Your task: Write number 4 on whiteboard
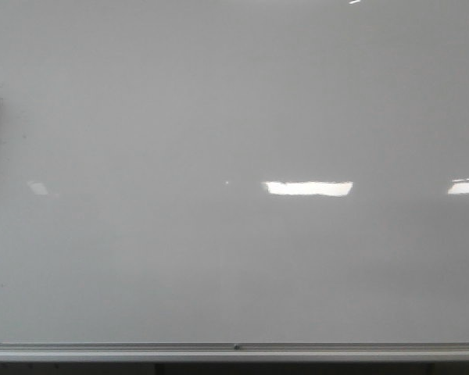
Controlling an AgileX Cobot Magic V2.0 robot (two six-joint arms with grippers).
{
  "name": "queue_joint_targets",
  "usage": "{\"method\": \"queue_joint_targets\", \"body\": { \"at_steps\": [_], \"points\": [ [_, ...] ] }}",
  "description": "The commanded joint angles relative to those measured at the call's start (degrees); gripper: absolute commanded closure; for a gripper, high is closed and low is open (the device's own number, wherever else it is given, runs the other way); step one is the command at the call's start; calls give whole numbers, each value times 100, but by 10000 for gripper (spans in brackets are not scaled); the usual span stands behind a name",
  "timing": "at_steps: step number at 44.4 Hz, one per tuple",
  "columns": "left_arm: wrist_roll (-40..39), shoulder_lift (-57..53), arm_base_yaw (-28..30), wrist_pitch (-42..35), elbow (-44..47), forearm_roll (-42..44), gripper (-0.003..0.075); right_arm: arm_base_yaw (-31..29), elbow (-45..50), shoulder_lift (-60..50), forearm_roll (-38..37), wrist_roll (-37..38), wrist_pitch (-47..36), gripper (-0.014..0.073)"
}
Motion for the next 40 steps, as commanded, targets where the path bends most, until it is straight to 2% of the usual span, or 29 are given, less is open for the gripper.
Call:
{"method": "queue_joint_targets", "body": {
  "at_steps": [1,21,28,35,40],
  "points": [
    [-65,-74,-43,-480,44,-9,741,-1,-76,-99,-21,-11,-420,699],
    [-65,-74,-43,-537,44,-9,741,-1,-76,-100,-21,-11,-495,699],
    [-65,-74,-43,-1000,33,-9,741,-1,-124,-100,50,-11,-826,699],
    [-65,-74,-43,-1887,-228,-9,740,-1,-641,-100,91,-11,-627,699],
    [-65,-31,-43,-1624,-783,53,740,-1,-1281,-60,97,-11,-153,699]
  ]
}}
